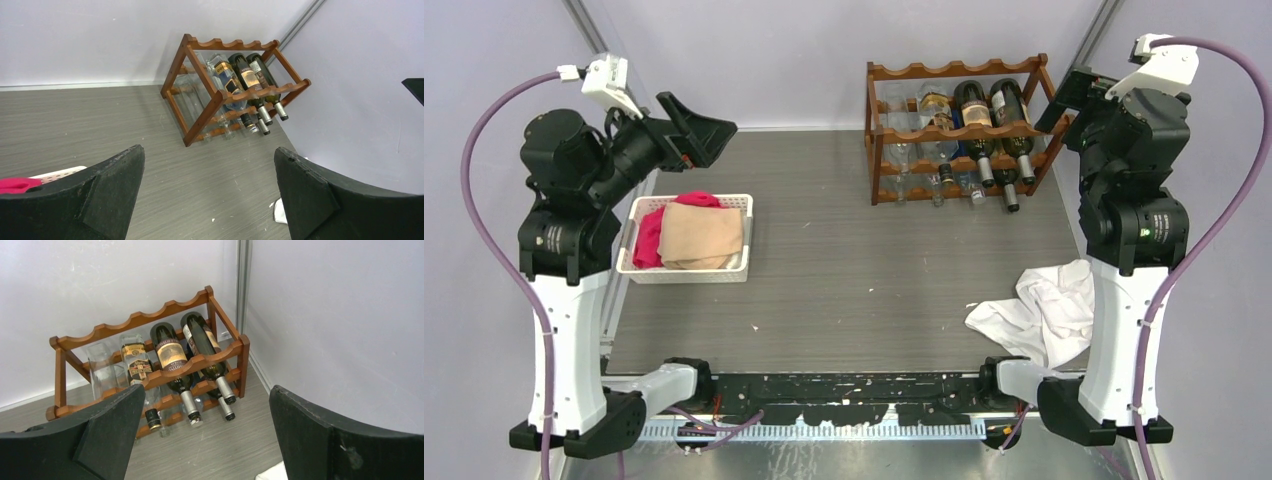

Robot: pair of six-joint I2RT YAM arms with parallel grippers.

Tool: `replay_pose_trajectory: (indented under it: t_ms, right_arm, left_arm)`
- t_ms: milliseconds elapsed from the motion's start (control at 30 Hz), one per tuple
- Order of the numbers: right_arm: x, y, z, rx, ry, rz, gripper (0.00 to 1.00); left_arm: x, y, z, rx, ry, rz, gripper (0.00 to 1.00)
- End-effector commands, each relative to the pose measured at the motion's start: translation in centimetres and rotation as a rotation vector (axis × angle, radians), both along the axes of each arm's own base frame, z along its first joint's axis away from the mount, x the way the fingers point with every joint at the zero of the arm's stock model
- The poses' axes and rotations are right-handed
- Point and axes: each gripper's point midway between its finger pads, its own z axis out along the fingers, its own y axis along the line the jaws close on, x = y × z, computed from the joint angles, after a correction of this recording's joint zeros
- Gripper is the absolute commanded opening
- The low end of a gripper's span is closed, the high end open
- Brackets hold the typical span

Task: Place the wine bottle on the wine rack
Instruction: Reset both arms

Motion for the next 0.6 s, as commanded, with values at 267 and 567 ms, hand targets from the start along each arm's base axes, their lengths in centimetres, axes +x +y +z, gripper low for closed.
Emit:
replay_pose_trajectory:
  t_ms: [267,567]
  right_arm:
    - [-1.0,0.0,-0.9,0.006,-0.022,0.006,1.00]
    - [-1.0,0.2,-2.4,0.016,0.011,0.019,1.00]
  left_arm:
    - [-2.8,-0.1,-0.2,-0.007,-0.044,-0.029,1.00]
    - [-3.3,-0.1,-1.0,-0.026,-0.036,-0.032,1.00]
